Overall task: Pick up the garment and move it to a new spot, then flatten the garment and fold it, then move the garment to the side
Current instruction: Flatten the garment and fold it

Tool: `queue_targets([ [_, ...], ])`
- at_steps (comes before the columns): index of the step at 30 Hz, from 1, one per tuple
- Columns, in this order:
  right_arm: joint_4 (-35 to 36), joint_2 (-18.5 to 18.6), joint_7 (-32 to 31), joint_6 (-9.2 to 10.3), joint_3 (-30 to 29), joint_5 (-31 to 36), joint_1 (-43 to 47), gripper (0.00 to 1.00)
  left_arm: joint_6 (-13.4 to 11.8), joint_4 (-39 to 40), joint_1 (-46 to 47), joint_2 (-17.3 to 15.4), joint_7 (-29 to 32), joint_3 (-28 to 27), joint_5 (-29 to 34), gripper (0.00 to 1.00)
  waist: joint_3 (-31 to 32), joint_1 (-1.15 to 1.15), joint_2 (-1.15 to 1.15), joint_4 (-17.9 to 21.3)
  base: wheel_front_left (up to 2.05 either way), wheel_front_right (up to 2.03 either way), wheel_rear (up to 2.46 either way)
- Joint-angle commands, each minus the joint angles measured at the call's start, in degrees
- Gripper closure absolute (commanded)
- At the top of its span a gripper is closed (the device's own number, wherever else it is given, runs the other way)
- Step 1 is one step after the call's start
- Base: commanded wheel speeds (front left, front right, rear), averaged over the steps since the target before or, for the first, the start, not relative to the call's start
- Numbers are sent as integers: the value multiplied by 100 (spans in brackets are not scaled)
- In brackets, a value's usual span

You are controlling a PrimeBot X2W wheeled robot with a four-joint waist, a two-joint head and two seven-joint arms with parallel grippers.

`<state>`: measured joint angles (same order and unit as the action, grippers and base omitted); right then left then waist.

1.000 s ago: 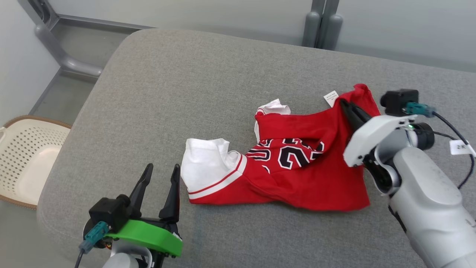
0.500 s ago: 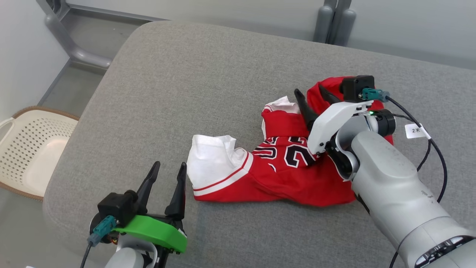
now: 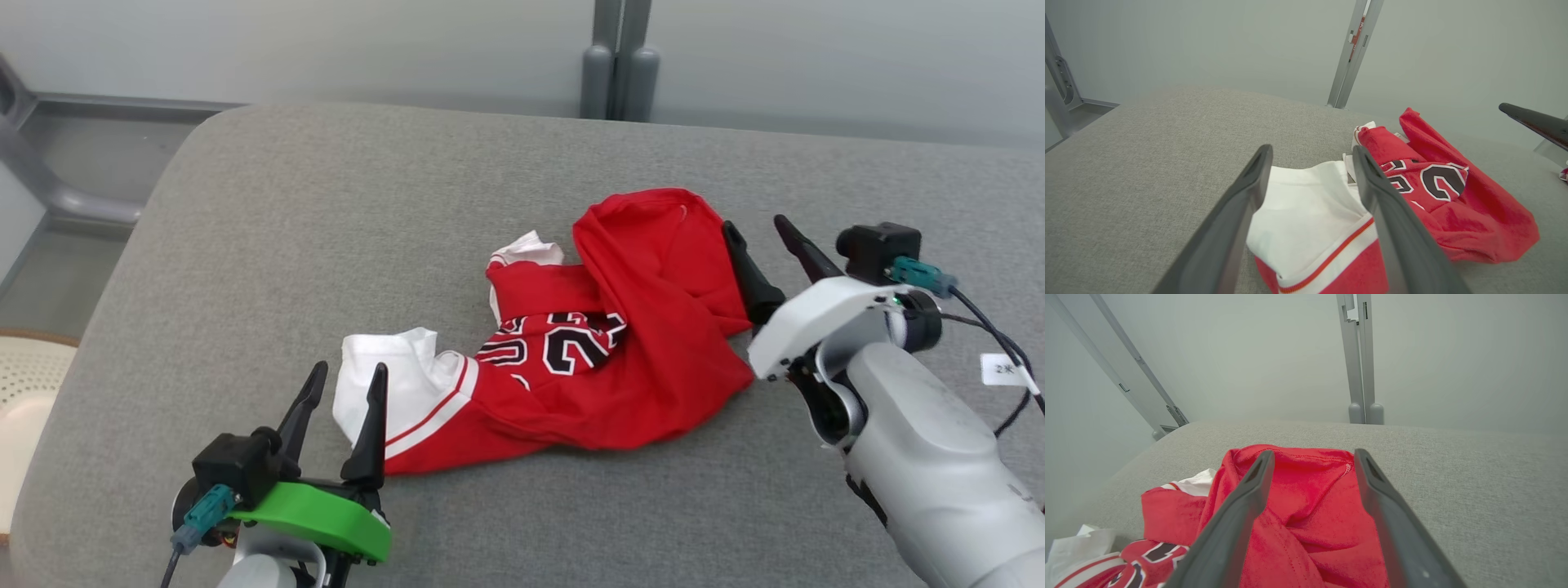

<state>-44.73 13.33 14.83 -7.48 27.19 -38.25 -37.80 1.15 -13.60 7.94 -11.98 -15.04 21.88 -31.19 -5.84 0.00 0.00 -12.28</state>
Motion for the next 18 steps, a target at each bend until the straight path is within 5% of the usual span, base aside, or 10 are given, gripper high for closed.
queue_targets([
  [1,211,90,39,-3,-142,96,204,0,-37,31,-79,-53,-11,-46,35,0,187,0,0,359,0,0,0],
  [11,1494,174,39,-3,-1508,596,2106,0,-125,259,-210,-55,-14,-257,170,0,237,0,0,528,0,0,0],
  [18,1655,122,-127,-2,-1293,1212,2482,0,-83,273,-212,-24,-15,-307,203,0,203,0,0,432,0,0,0],
])
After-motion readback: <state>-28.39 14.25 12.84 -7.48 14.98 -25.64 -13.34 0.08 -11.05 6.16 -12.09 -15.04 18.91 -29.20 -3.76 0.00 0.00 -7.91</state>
